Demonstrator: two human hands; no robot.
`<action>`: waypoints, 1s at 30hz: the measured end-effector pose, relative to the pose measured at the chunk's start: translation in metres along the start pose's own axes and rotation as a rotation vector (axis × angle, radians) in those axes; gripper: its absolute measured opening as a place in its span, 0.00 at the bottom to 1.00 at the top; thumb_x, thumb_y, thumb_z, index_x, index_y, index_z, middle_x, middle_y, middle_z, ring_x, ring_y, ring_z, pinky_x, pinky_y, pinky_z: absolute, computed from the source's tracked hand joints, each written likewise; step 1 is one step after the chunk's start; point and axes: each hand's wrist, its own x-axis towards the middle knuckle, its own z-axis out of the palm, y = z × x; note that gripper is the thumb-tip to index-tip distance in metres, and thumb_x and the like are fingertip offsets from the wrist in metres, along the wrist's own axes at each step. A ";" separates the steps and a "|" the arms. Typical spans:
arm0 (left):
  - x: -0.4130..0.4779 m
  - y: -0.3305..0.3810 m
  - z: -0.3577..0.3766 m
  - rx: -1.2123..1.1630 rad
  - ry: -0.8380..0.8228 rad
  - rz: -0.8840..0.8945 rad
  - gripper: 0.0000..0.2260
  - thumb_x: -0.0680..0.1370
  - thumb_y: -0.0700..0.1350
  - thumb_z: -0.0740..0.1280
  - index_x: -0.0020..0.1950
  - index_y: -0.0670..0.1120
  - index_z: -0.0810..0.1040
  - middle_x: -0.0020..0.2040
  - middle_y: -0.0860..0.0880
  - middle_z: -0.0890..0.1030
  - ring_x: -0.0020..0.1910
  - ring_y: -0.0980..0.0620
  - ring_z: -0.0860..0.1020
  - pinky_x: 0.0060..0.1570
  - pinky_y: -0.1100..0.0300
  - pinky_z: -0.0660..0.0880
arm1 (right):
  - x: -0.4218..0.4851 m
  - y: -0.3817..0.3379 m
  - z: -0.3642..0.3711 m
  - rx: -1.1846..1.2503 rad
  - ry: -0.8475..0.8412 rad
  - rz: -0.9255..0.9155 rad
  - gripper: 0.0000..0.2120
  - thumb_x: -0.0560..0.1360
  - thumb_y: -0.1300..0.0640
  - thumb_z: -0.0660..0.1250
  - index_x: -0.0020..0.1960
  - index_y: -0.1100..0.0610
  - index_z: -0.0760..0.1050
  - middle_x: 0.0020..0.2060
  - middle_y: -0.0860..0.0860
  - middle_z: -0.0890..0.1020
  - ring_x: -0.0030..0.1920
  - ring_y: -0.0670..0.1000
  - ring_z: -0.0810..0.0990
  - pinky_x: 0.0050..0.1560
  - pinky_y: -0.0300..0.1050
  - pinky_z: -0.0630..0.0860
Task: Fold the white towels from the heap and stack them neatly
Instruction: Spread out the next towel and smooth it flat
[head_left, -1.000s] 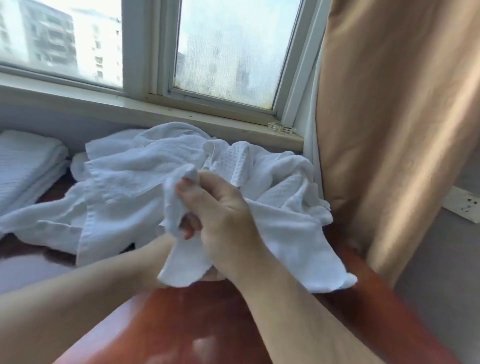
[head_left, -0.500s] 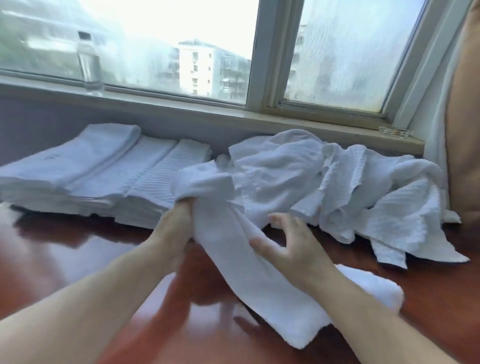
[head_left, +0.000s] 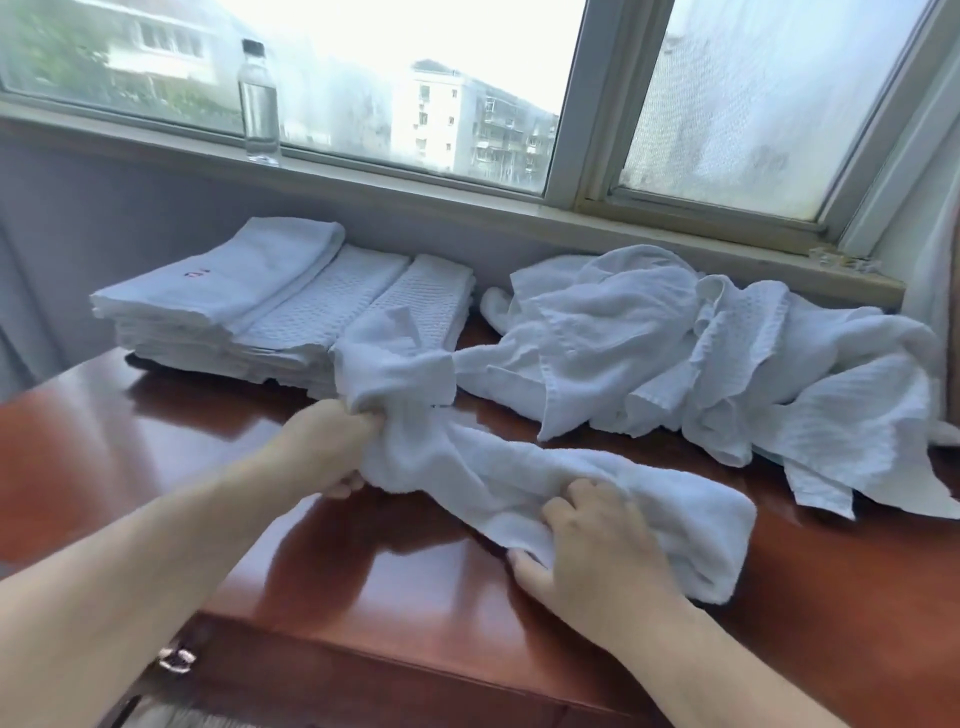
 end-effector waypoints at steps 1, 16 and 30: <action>-0.006 -0.001 -0.001 0.231 -0.047 -0.045 0.21 0.78 0.57 0.61 0.47 0.39 0.80 0.35 0.43 0.84 0.31 0.44 0.83 0.30 0.62 0.77 | 0.000 0.004 0.000 -0.028 -0.078 0.010 0.20 0.74 0.40 0.57 0.52 0.52 0.79 0.50 0.50 0.79 0.54 0.54 0.76 0.56 0.49 0.75; -0.013 0.086 0.070 0.382 0.252 0.878 0.06 0.80 0.51 0.62 0.44 0.53 0.72 0.41 0.52 0.78 0.42 0.46 0.77 0.35 0.55 0.68 | 0.075 0.081 -0.132 0.622 0.147 0.081 0.09 0.74 0.53 0.67 0.53 0.45 0.74 0.42 0.43 0.80 0.44 0.42 0.78 0.40 0.34 0.72; -0.012 0.136 -0.004 0.457 0.528 0.977 0.05 0.79 0.46 0.63 0.48 0.56 0.77 0.36 0.57 0.77 0.36 0.52 0.76 0.32 0.57 0.70 | 0.077 0.140 -0.147 0.693 0.531 0.471 0.11 0.78 0.59 0.57 0.40 0.55 0.74 0.32 0.50 0.77 0.34 0.51 0.73 0.31 0.43 0.63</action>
